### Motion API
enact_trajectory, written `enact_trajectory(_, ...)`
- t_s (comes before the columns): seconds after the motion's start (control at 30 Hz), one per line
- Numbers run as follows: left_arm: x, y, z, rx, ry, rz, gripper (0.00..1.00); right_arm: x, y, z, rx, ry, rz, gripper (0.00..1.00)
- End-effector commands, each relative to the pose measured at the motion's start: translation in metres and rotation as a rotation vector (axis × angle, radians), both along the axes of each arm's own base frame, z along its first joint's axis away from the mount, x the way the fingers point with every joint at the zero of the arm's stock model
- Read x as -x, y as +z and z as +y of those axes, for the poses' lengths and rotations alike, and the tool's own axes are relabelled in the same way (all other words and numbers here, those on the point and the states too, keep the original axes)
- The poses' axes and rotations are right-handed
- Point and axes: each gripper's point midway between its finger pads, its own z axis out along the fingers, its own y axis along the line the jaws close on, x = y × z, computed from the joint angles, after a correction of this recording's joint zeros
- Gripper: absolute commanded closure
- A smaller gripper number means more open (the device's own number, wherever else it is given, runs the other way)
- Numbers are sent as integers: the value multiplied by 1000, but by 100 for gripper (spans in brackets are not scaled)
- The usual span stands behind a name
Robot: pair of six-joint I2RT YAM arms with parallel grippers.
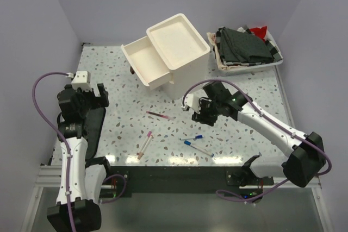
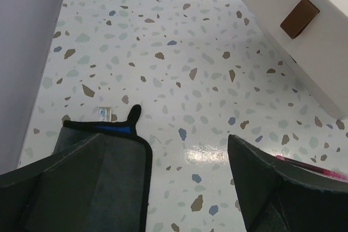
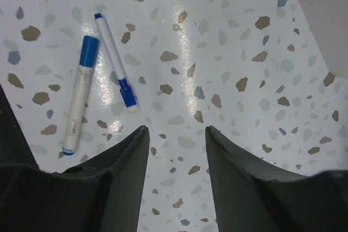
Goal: Sort the stationery into containers
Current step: Pick up the pen from the center of the board.
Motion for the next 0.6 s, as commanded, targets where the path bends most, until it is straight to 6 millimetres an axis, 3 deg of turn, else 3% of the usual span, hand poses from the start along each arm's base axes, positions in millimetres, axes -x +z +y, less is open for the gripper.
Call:
enact_trajectory(0.0, -2, 9, -5, 22, -20, -33, 2, -24, -14, 2, 51, 96, -165, 53)
enact_trajectory(0.1, -1, 11, -4, 13, -24, -30, 2, -14, -42, -2, 93, 151, -151, 53)
enact_trajectory(0.23, -2, 13, -1, -5, -16, -29, 2, 0, -62, 2, 125, 225, -136, 54)
enact_trajectory(0.57, 1, 8, 6, -10, 7, -6, 2, 14, -92, 6, 168, 295, -97, 51)
